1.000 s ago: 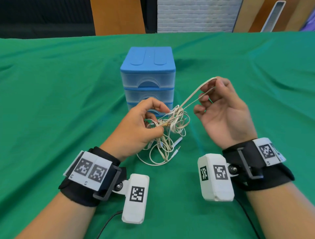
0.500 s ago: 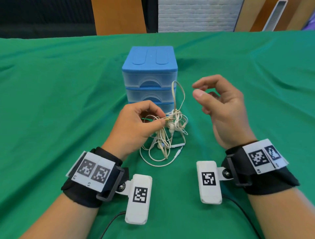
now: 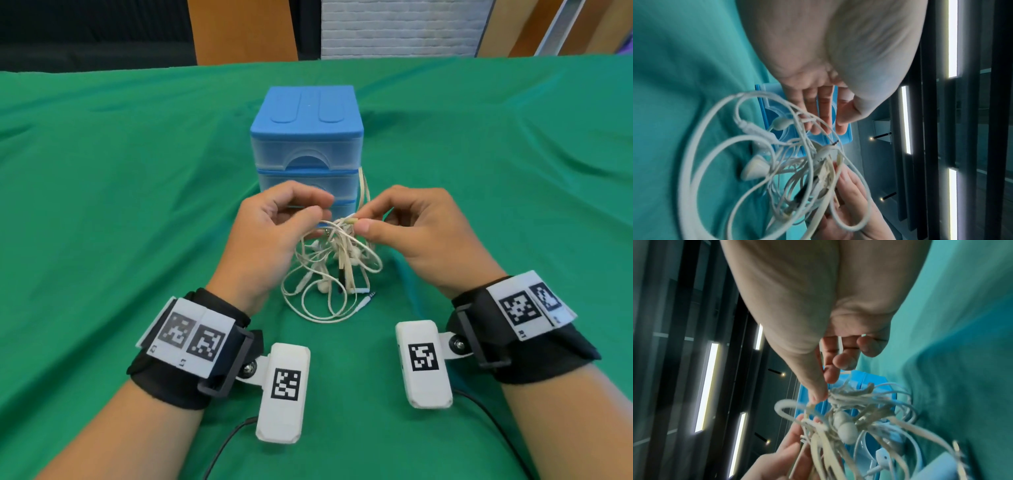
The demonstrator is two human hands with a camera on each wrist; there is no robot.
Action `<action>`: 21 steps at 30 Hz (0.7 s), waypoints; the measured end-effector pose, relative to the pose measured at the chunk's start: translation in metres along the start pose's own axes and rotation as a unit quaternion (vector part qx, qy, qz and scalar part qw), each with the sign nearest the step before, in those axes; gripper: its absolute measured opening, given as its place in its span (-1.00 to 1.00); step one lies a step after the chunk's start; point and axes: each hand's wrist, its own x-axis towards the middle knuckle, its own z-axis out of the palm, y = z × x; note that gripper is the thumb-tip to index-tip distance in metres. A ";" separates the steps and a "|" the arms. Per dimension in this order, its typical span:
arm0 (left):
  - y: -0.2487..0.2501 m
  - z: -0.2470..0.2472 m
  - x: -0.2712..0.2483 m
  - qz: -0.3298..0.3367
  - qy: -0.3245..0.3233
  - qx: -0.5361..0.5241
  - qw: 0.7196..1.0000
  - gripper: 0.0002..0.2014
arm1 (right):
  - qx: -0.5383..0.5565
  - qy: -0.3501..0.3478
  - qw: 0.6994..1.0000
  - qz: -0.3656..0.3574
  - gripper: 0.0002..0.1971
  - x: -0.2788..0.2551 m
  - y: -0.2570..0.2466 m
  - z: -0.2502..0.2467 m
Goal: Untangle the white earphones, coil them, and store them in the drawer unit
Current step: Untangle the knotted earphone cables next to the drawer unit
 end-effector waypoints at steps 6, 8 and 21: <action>-0.005 -0.003 0.001 -0.005 -0.039 0.082 0.996 -0.87 | 0.064 0.036 0.997 0.029 -0.95 0.000 0.000 -0.005; -0.006 -0.001 0.000 -0.015 -0.066 0.089 0.994 -0.88 | 0.073 0.033 0.996 0.032 -0.94 0.000 0.000 -0.006; -0.001 0.000 -0.001 -0.014 -0.062 0.088 0.994 -0.92 | 0.052 0.014 0.998 0.028 -0.90 -0.005 -0.006 -0.003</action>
